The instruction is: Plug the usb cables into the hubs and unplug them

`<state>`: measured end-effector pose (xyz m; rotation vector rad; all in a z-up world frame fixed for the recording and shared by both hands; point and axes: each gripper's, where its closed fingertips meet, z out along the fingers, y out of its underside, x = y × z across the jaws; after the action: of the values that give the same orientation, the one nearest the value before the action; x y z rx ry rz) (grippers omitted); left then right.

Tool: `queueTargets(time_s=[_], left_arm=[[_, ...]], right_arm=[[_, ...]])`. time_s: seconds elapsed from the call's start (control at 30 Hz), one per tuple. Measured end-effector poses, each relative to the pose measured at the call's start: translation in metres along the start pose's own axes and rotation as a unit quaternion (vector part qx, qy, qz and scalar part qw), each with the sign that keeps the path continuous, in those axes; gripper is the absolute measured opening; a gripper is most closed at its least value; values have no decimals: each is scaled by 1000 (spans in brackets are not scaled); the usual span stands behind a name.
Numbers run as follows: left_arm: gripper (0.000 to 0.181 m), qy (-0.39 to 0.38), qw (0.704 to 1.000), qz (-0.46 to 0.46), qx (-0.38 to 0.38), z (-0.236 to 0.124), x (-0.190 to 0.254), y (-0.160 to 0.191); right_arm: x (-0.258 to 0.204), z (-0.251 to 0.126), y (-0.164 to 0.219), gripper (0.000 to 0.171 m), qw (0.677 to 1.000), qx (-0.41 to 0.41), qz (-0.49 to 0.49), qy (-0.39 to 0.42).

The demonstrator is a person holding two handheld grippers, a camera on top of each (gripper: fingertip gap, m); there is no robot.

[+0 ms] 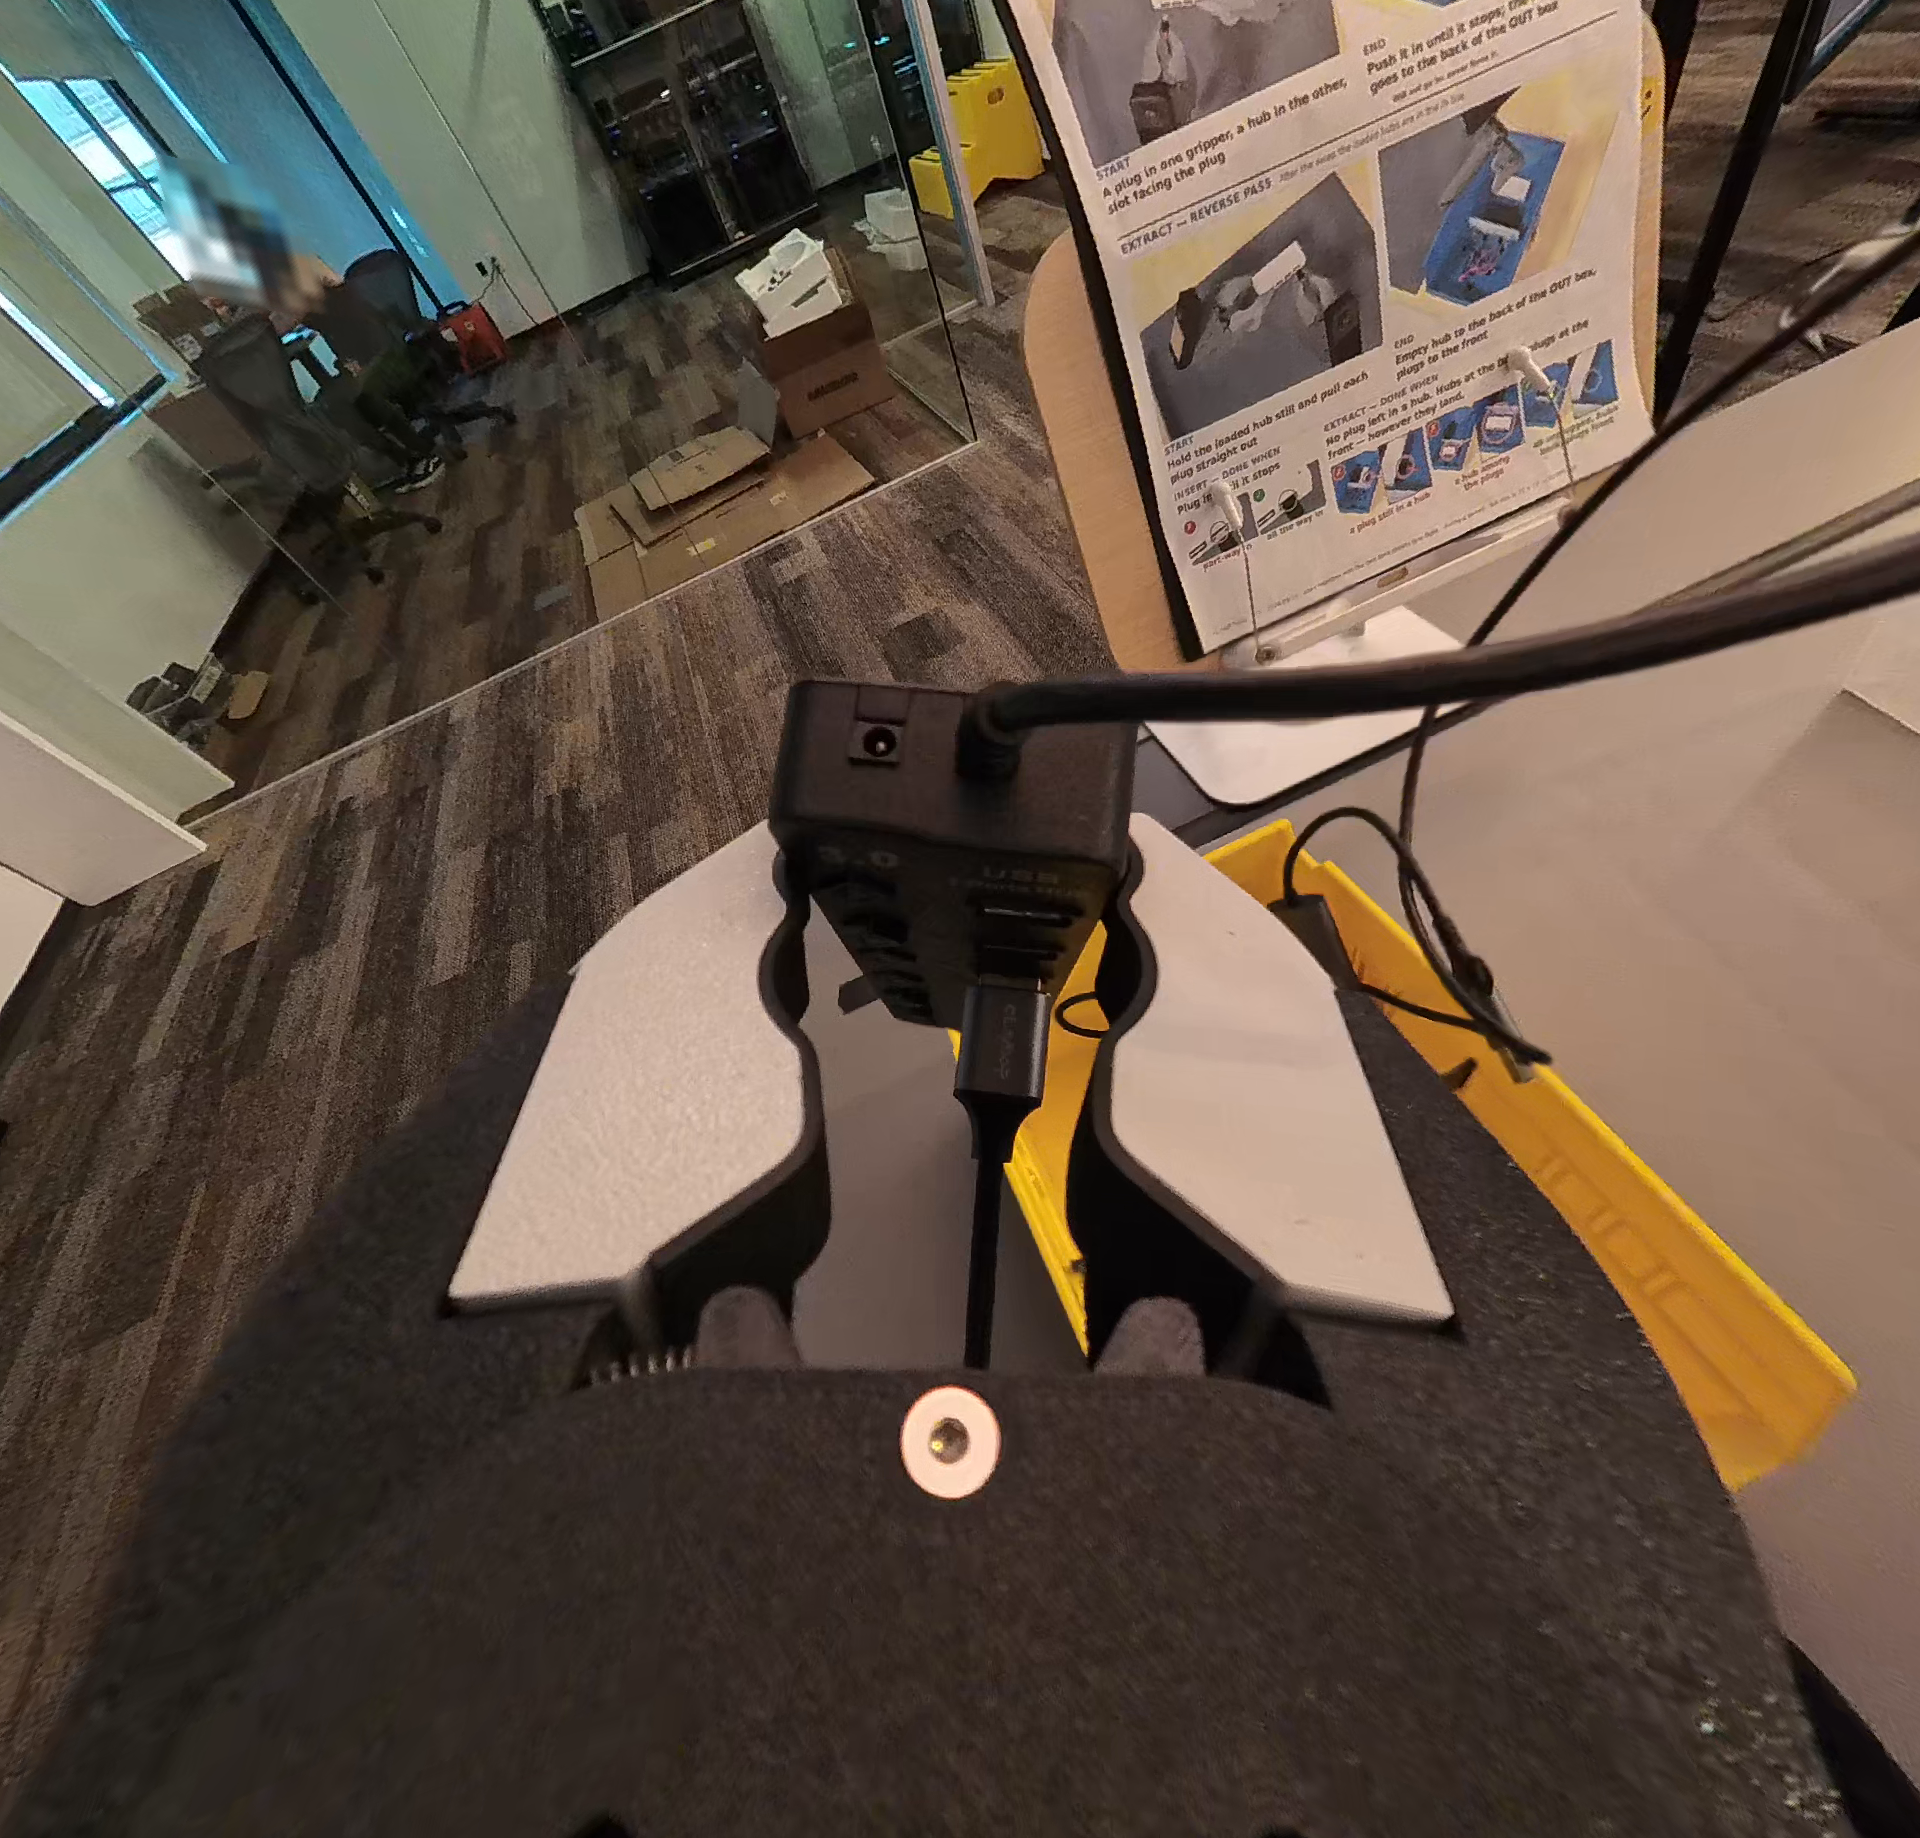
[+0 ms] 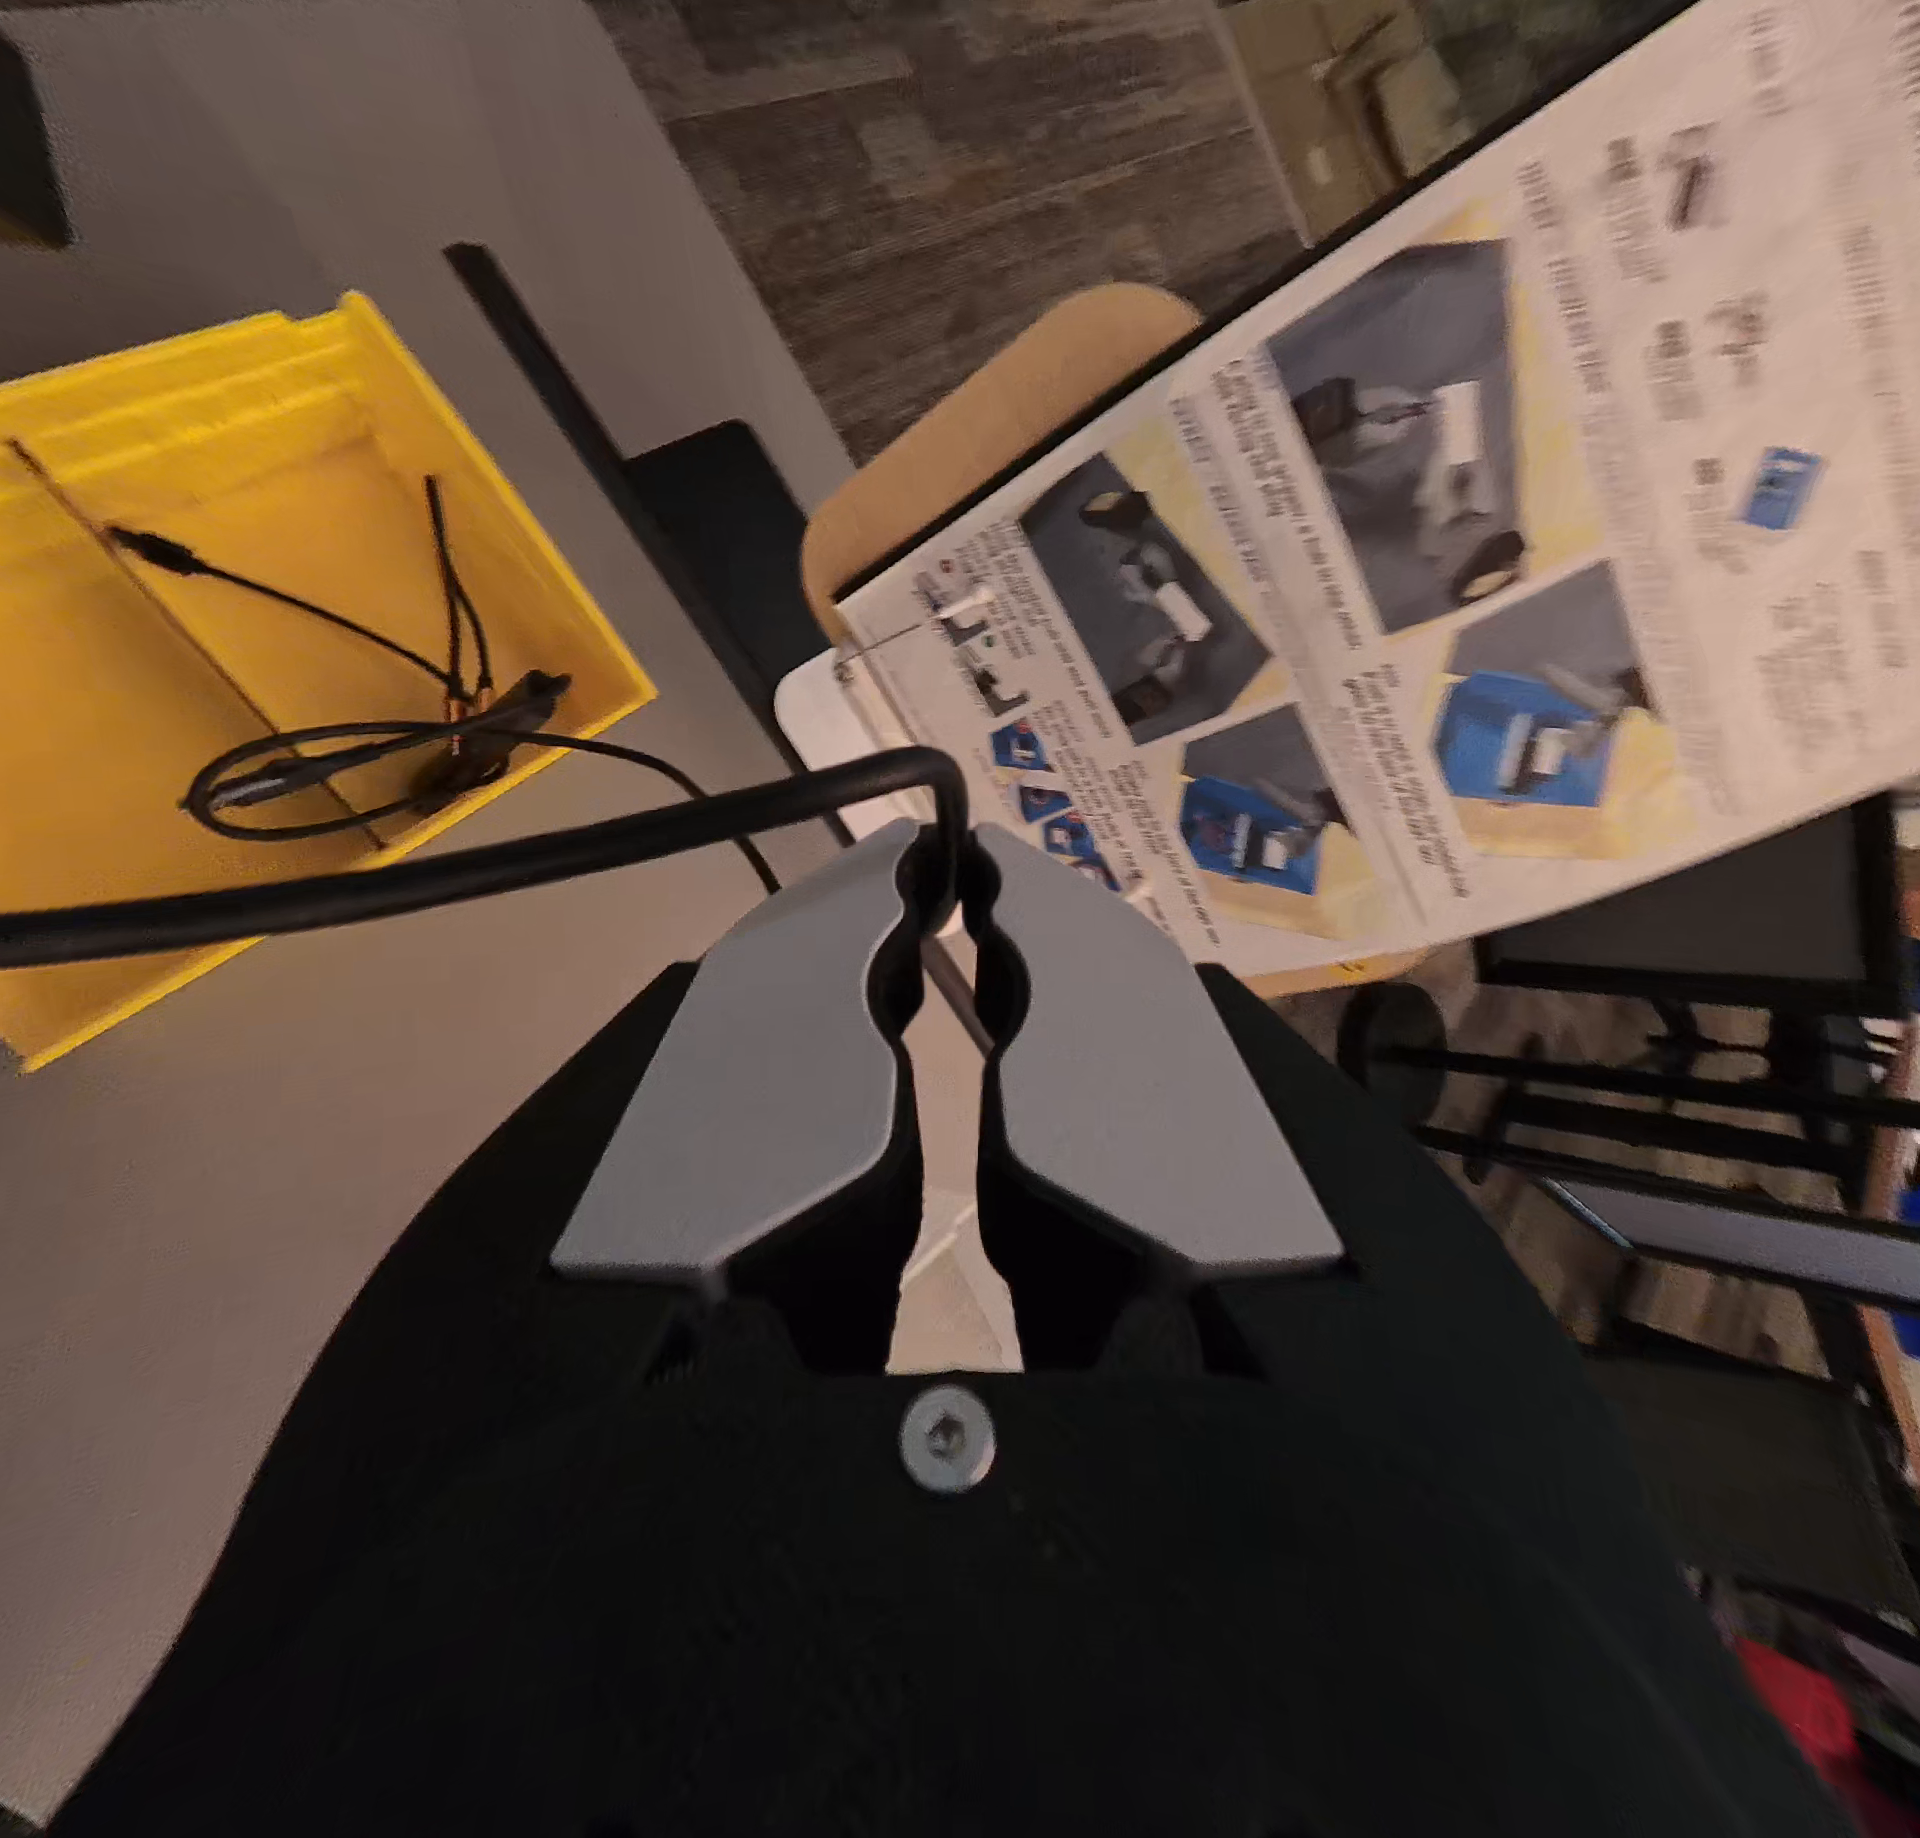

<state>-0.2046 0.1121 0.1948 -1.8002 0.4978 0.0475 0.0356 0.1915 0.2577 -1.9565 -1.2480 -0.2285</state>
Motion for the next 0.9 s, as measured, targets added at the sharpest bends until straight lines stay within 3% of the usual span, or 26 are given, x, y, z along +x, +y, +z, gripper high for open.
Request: queueTargets(time_s=[0.37,0.57,0.63,0.77,0.9], left_arm=[[53,-19,999,-22,22,-30,-20,-7],[53,-21,999,5,43,-46,-11,-35],[53,-17,999,11,49,-51,-6,-43],[53,-18,998,22,57,-59,0,-49],[53,1,998,28,58,-60,7,-44]], right_arm=[[-115,96,38,6,976,85,28,-198],[-198,101,56,9,922,153,50,-352],[-216,96,64,18,903,168,48,-392],[-230,77,76,30,853,222,57,-470],[-195,96,69,29,826,260,175,-468]])
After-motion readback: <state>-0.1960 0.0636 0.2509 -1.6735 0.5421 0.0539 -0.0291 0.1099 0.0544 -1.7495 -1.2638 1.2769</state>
